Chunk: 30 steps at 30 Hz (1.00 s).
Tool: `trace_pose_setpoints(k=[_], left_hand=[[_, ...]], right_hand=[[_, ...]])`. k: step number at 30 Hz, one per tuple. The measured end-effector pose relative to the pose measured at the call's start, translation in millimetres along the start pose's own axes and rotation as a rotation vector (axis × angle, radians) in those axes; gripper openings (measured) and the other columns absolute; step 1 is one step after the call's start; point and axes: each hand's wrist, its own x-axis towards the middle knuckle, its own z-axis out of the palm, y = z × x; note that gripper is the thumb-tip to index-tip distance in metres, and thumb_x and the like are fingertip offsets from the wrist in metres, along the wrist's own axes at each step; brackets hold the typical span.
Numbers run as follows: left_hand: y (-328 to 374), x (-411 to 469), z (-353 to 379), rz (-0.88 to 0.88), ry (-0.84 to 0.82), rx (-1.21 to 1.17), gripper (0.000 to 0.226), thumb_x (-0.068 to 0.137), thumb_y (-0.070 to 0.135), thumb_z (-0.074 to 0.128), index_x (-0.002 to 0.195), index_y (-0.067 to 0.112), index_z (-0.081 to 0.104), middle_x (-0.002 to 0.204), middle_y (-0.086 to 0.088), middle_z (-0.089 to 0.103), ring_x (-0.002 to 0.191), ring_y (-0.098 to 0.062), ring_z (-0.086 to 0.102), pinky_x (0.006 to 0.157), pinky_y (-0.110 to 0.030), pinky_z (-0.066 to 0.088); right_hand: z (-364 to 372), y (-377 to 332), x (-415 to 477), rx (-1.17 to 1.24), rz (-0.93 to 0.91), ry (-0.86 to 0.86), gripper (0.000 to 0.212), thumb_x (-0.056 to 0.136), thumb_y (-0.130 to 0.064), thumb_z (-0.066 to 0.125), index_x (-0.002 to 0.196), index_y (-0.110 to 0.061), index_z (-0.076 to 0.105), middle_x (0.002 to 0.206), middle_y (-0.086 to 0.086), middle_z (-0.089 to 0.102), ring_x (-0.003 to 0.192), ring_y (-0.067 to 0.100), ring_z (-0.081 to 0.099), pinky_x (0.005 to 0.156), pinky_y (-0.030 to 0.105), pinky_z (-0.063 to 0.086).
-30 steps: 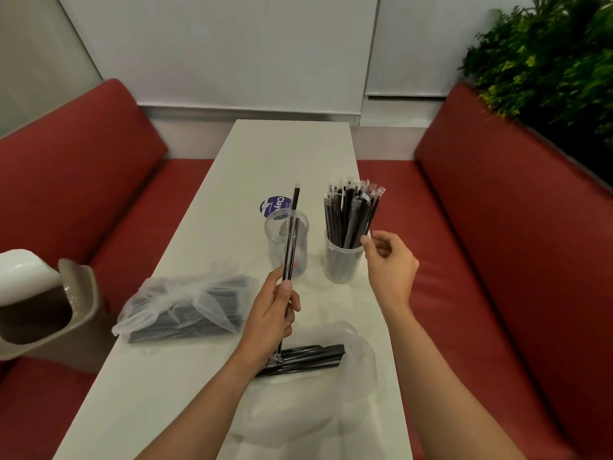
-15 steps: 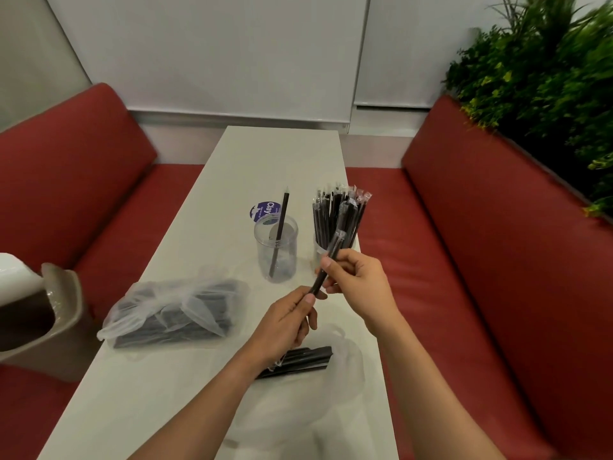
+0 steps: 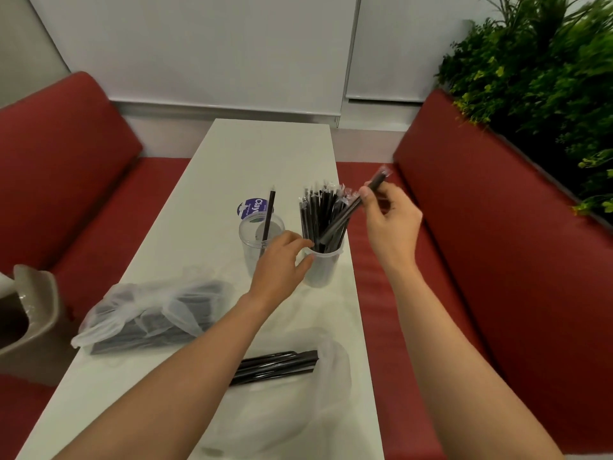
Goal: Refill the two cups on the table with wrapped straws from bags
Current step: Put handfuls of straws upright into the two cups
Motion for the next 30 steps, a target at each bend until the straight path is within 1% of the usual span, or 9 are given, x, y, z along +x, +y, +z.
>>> trace_pose_setpoints(k=[4,7,9,12,18,20,22,27,30], left_hand=[[4,15,12,0.038,-0.048,0.102,0.028,0.1,0.029,0.065,0.125,0.018,0.072,0.122,-0.001,0.066,0.116,-0.022,0.058,0.09,-0.041,0.054],[2,20,21,0.032,-0.107,0.153,0.026,0.103,0.029,0.06,0.122,0.018,0.074,0.121,-0.002,0.067,0.112,-0.022,0.06,0.085,-0.043,0.055],[-1,21,26,0.033,-0.127,0.166,0.024,0.103,0.026,0.059,0.115,0.016,0.077,0.115,-0.003,0.069,0.106,-0.024,0.062,0.079,-0.042,0.055],[-5,21,29,0.056,-0.113,0.202,0.021,0.103,0.023,0.06,0.109,0.013,0.078,0.107,-0.005,0.07,0.098,-0.025,0.064,0.073,-0.04,0.054],[-3,20,28,0.067,-0.105,0.23,0.022,0.104,0.024,0.058,0.107,0.014,0.077,0.104,-0.003,0.07,0.097,-0.024,0.063,0.07,-0.043,0.056],[-3,20,28,0.068,-0.111,0.228,0.023,0.104,0.025,0.057,0.108,0.014,0.077,0.105,-0.003,0.069,0.098,-0.023,0.063,0.072,-0.044,0.057],[-2,19,26,0.072,-0.123,0.225,0.023,0.104,0.027,0.057,0.111,0.015,0.076,0.109,-0.002,0.068,0.101,-0.022,0.062,0.074,-0.043,0.057],[6,7,16,0.073,-0.047,0.17,0.024,0.103,0.031,0.061,0.116,0.017,0.074,0.116,0.002,0.068,0.106,-0.018,0.061,0.076,-0.032,0.053],[9,-16,8,0.056,0.039,0.101,0.02,0.101,0.03,0.065,0.113,0.017,0.074,0.109,0.005,0.067,0.102,-0.016,0.062,0.077,-0.024,0.048]], right_hand=[[20,34,-11,-0.138,0.042,-0.21,0.017,0.099,-0.033,0.069,0.102,-0.018,0.077,0.088,-0.004,0.075,0.082,0.013,0.069,0.081,0.036,0.055],[29,49,-20,-0.199,0.091,-0.304,0.016,0.098,-0.031,0.069,0.097,-0.017,0.076,0.081,-0.005,0.074,0.075,0.012,0.068,0.068,0.013,0.045],[34,56,-25,-0.176,0.166,-0.325,0.011,0.097,-0.027,0.072,0.1,-0.016,0.074,0.083,-0.007,0.074,0.076,0.007,0.068,0.066,0.007,0.044],[40,62,-31,-0.12,0.266,-0.316,0.014,0.094,-0.023,0.077,0.102,-0.016,0.067,0.085,-0.007,0.072,0.077,0.002,0.068,0.07,0.014,0.053],[48,68,-32,-0.129,0.355,-0.3,0.022,0.087,-0.029,0.084,0.097,-0.015,0.071,0.081,-0.007,0.07,0.068,-0.001,0.065,0.068,0.018,0.055],[46,68,-34,-0.122,0.373,-0.288,0.023,0.085,-0.03,0.086,0.096,-0.015,0.072,0.079,-0.009,0.07,0.066,-0.006,0.065,0.066,0.015,0.054],[42,67,-38,-0.112,0.372,-0.271,0.025,0.085,-0.031,0.087,0.098,-0.017,0.072,0.08,-0.009,0.07,0.069,-0.004,0.066,0.067,0.013,0.052],[23,65,-57,-0.095,0.359,-0.239,0.027,0.091,-0.037,0.08,0.109,-0.019,0.072,0.084,-0.014,0.07,0.076,-0.003,0.065,0.078,0.028,0.058],[13,56,-78,-0.098,0.282,-0.241,0.018,0.096,-0.034,0.075,0.109,-0.022,0.072,0.09,-0.016,0.07,0.082,-0.004,0.064,0.076,0.025,0.057]])
